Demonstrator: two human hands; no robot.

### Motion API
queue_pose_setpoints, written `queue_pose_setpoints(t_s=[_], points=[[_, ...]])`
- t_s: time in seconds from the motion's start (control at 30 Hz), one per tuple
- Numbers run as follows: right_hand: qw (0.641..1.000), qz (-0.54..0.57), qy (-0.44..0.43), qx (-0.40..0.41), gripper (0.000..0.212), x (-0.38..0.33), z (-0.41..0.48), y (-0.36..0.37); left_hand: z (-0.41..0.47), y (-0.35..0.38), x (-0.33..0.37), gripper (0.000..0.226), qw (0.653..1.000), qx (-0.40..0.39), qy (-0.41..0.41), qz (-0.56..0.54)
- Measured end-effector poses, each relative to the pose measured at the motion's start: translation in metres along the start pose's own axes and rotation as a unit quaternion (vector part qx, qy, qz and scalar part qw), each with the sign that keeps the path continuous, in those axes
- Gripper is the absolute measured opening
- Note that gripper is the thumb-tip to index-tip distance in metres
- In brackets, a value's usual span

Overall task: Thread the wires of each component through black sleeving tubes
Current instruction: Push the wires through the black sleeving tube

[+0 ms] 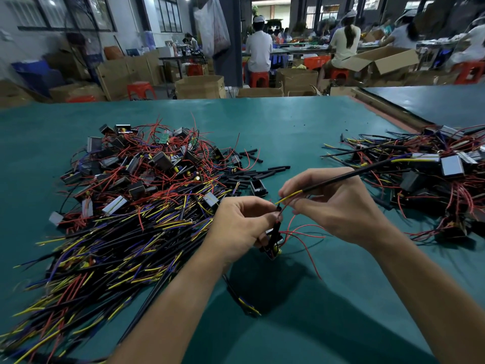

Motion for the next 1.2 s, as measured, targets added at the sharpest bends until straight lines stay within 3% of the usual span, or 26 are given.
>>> queue_pose_setpoints(t_s=[0.17,0.4,0.6,0.77,0.93,1.2], points=[[1.000,0.005,-0.012,-0.024,0.014,-0.002,0.000,0.001,0.001,0.002,-0.001,0.024,1.000,0.000,0.014,-0.023],[0.999,0.015,0.032,-0.020,0.023,0.009,0.001,-0.003,0.001,0.000,-0.001,0.017,1.000,0.010,0.019,-0.022],[0.998,0.051,0.037,-0.003,0.012,0.011,0.000,-0.002,0.001,-0.001,0.003,0.009,0.999,0.008,0.036,-0.001],[0.997,0.078,0.019,-0.016,0.011,0.009,0.000,-0.001,-0.002,0.001,0.014,0.019,0.996,0.007,0.088,-0.024],[0.996,0.091,0.010,-0.016,0.012,0.004,0.000,0.001,0.000,-0.004,0.016,0.022,0.993,0.034,0.107,0.027],[0.997,0.072,0.007,-0.013,0.012,0.001,0.000,-0.001,0.000,-0.005,0.017,0.003,0.992,0.036,0.122,-0.001]])
Point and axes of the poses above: each hand's wrist, its own z-axis towards the middle knuckle, its own y-axis out of the palm, x = y × z, the point moved 9 cm from there along z, towards the middle knuckle, and after that the axes turned 1 degree about y, right-handed, at the moved point
